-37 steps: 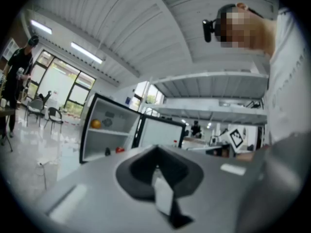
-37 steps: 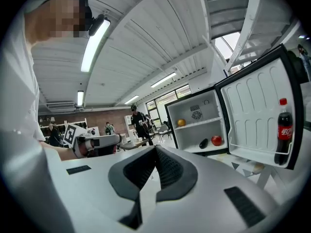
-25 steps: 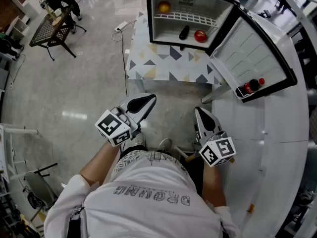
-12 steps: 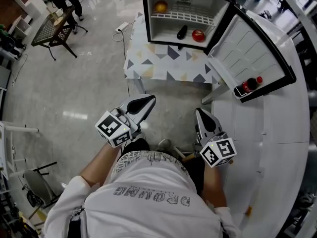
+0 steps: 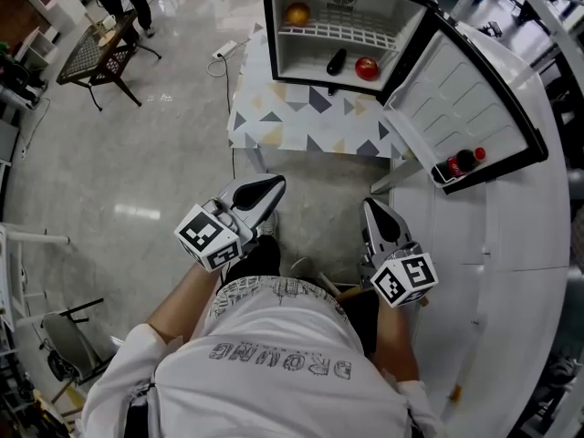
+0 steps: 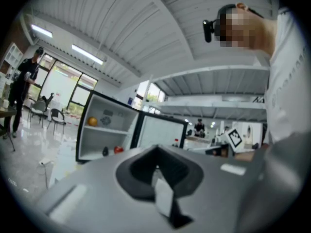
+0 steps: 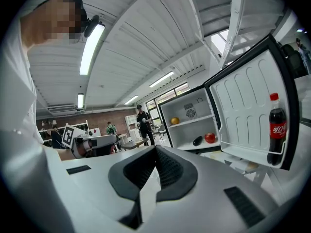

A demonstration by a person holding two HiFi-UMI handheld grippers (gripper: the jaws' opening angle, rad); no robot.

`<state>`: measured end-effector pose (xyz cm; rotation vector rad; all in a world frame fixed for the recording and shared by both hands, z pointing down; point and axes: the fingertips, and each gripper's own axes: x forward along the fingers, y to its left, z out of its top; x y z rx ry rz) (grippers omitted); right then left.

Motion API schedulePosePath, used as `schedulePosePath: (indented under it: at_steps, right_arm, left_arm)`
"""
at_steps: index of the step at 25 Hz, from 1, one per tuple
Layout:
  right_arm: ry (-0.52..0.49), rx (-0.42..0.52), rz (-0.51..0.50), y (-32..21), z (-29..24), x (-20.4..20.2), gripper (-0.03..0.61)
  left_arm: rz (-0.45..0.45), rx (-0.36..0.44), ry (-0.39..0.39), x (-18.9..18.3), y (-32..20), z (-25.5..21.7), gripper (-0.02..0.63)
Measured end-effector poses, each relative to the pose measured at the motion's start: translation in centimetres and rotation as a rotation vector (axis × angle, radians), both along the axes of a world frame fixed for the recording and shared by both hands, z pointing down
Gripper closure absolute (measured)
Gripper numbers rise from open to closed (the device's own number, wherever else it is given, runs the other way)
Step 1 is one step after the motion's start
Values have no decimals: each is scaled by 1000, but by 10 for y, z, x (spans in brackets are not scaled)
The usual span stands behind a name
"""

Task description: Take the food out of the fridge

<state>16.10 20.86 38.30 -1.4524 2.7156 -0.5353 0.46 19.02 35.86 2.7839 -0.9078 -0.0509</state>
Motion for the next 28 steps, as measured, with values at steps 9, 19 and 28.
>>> schedulePosePath:
  at_steps: [9,19,28]
  right_arm:
    - [8,-23,21,-42,10,-13,578]
    - [-10,-52,34,-121,13,-48,578]
    - [3,-57,37,-198,16,-80,578]
  left_arm:
    - [24,-22,7,-11,-43,13,607]
    - [37,-55,21,-44,-129,27,607]
    - [54,-61,23,-70,-205,32,607]
